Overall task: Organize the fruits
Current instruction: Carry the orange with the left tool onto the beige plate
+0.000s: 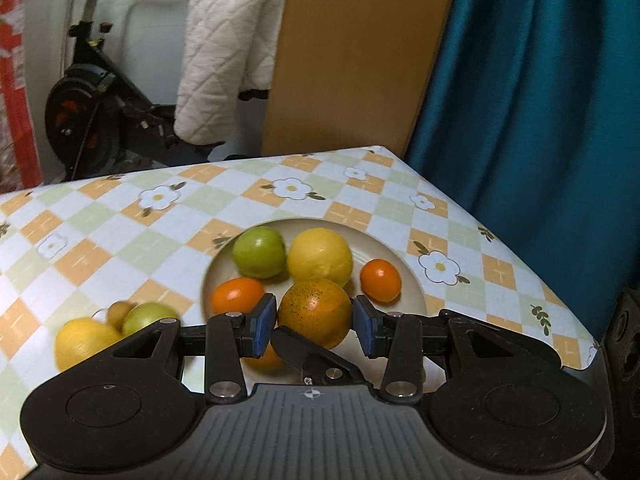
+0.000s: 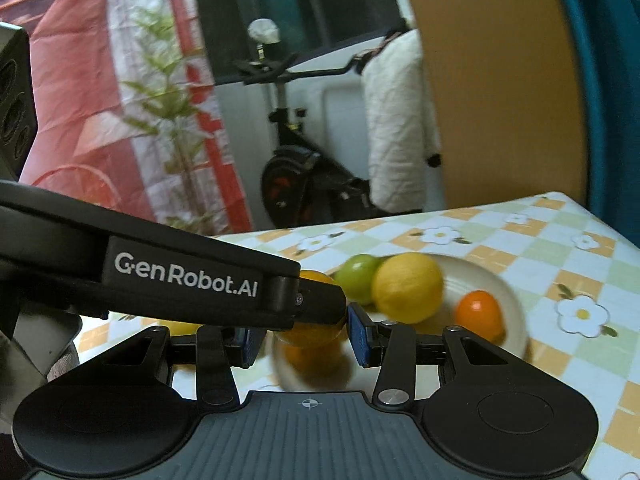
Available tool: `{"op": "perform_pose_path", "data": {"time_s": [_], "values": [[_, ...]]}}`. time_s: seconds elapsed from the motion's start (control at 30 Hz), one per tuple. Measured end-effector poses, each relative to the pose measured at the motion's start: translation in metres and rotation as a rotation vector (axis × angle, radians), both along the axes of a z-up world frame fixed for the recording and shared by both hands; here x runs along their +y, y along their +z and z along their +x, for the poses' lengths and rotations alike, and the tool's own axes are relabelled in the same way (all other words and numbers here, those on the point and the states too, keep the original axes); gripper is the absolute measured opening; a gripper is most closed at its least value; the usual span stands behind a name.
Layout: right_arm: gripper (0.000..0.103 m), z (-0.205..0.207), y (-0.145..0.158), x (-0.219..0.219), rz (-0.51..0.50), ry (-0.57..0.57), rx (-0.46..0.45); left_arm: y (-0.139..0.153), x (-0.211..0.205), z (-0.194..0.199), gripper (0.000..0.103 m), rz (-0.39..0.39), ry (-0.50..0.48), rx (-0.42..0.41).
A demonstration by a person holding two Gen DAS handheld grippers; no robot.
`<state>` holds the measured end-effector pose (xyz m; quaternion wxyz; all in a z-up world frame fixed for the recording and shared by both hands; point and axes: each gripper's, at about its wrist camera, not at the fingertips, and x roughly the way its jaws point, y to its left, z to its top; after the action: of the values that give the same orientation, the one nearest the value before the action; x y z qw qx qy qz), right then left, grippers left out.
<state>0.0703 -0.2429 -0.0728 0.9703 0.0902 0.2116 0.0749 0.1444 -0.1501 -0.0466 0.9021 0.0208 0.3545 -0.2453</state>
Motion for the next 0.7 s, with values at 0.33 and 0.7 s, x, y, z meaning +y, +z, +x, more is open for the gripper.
{"op": "perform_pose_path", "data": {"time_s": [0.33, 0.7], "values": [[0.04, 0.014, -0.017, -0.015, -0.015, -0.037, 0.033, -0.013, -0.018, 0.017, 0.044, 0.039, -0.016, 0.035], [0.04, 0.02, -0.025, -0.015, -0.008, -0.057, 0.062, -0.021, -0.023, 0.024, 0.045, 0.056, -0.014, 0.046]]}}
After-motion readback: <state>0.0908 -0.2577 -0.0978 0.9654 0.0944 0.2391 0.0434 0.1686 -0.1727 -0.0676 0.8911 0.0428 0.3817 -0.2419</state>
